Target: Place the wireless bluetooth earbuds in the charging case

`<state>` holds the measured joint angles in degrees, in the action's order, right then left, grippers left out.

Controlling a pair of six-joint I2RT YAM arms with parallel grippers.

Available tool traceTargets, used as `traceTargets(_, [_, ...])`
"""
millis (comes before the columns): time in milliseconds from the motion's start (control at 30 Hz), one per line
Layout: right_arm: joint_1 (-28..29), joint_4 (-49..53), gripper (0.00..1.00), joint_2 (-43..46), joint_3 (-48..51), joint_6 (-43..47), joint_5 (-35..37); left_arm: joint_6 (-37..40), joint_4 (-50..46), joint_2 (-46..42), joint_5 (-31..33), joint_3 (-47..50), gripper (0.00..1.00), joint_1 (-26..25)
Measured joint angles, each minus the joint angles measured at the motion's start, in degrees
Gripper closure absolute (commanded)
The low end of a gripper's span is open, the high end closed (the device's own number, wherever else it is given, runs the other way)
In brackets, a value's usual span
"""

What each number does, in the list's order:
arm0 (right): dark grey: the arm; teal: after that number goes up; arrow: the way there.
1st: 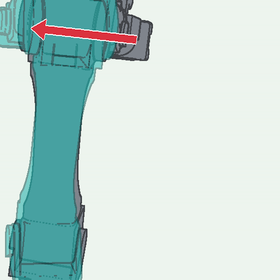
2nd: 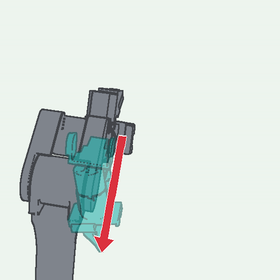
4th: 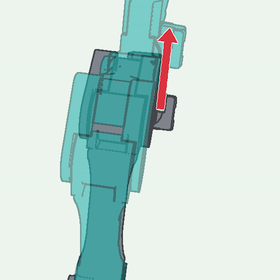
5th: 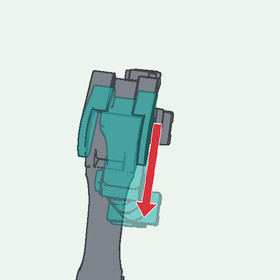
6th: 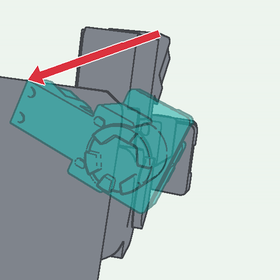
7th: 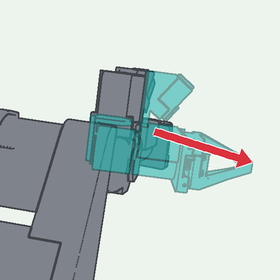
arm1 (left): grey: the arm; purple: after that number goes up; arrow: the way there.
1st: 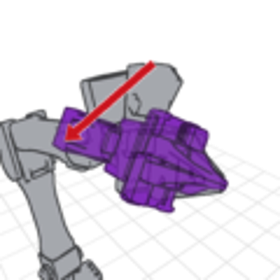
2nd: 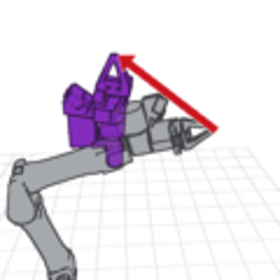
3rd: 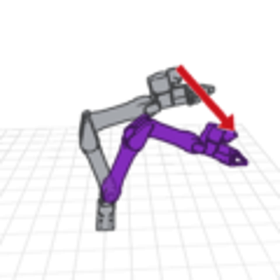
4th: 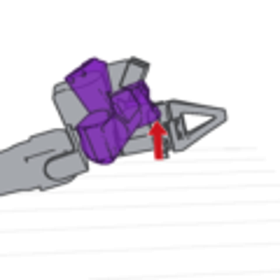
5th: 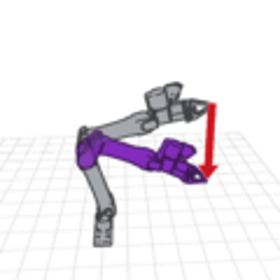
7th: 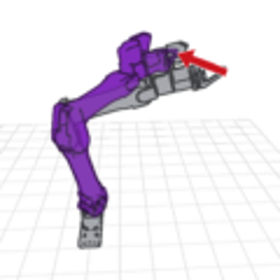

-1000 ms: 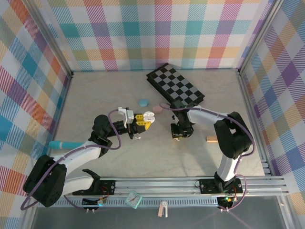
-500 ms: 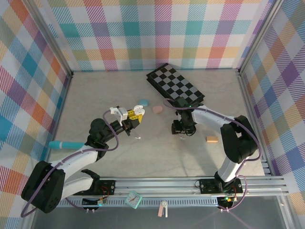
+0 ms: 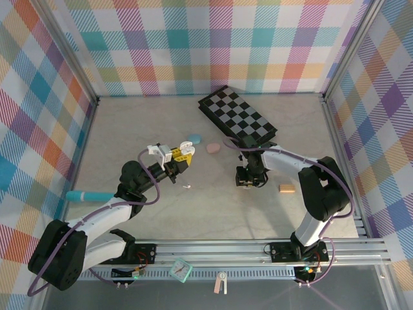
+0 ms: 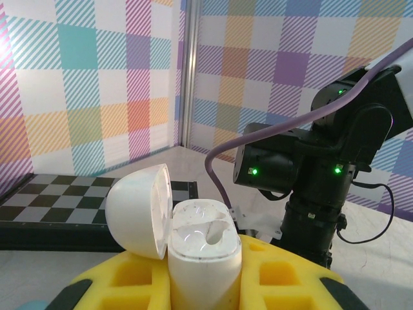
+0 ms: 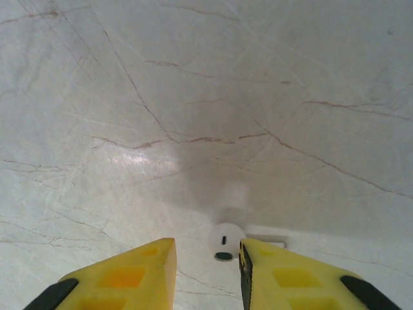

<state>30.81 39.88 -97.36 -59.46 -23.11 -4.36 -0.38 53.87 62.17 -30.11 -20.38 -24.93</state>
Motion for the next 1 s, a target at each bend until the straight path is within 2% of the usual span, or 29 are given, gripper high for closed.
traceTargets(433, [-0.07, -1.4, 0.69, 1.77, 4.79, -1.42, -4.85, 0.0, -0.02, 0.0, -0.24, 0.0, 1.0, 0.02])
traceTargets(533, [-0.07, -3.8, 0.66, 2.99, 6.73, -2.91, -8.57, -0.02, -0.02, 0.13, -0.26, -0.02, 1.0, 0.02])
traceTargets(667, [-0.07, -6.38, 0.55, 4.7, 8.63, -5.7, -13.92, -0.02, 0.0, 0.33, -0.31, -0.02, 1.0, 0.02])
traceTargets(767, [-0.35, -7.72, 0.52, 7.56, 8.9, -7.21, -16.0, -0.02, -0.02, 0.33, -0.39, -0.02, 1.0, 0.02])
traceTargets(867, [-0.57, -7.28, 0.5, 10.67, 8.63, -7.34, -14.71, -0.04, -0.02, 0.33, -0.39, -0.02, 1.0, 0.02])
traceTargets(1000, [-0.85, -5.35, 0.43, 10.14, 7.32, -5.75, -11.28, -0.04, -0.02, 0.33, -0.37, -0.02, 1.0, 0.02])
